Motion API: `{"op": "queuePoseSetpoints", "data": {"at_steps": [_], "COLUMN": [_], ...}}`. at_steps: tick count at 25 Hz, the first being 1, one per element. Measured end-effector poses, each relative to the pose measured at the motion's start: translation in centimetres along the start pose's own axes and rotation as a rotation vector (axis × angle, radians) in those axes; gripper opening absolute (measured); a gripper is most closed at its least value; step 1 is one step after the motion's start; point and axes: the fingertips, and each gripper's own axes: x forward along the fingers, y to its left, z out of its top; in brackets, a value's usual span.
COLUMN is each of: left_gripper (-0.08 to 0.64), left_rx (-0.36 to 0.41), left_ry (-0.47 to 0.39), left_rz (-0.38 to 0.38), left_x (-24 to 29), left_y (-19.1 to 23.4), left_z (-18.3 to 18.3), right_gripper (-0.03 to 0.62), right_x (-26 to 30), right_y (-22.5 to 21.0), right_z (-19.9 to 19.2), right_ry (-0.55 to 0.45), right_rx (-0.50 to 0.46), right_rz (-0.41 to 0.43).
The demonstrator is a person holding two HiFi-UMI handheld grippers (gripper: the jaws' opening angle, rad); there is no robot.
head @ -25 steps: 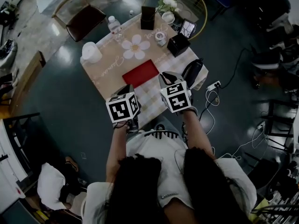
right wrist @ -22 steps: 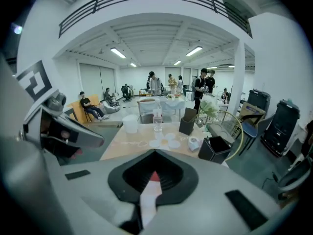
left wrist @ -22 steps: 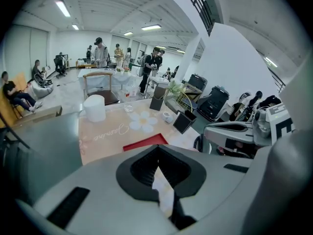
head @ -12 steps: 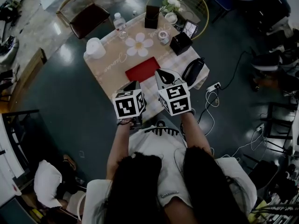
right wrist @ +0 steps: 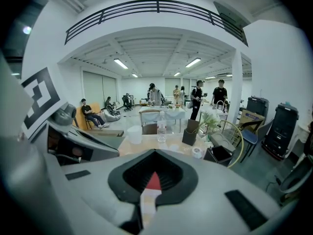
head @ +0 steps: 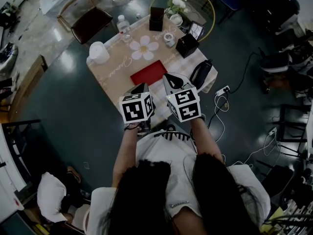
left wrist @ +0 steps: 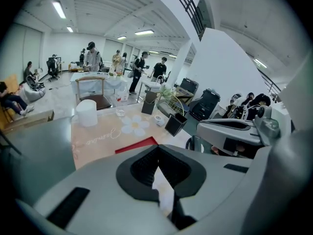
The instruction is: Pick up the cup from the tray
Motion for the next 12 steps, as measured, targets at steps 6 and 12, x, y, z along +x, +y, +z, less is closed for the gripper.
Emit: {"op": "queuePoseSetpoints", "data": {"at_steps": [6,12], "left_gripper": [0.006,0.006], "left_rx": [-0.003,-0.073], "left_ry": [0.006,-0.013], "left_rz": [-0.02,-0.057], "left_x": [0.4,0.3], "left_y": [-0.5,-1.0], "left_z": [-0.1,0.4], "right_gripper": [0.006,0.006], "right_x": [-0.2,-0.3], "right_y": [-0.3,-0.6], "right_z": [-0.3,-1.0], "right_ry": [0.002,0.018], "right_rx": [-0.009,-0.004], "right_rz": [-0.013,-0.019]}}
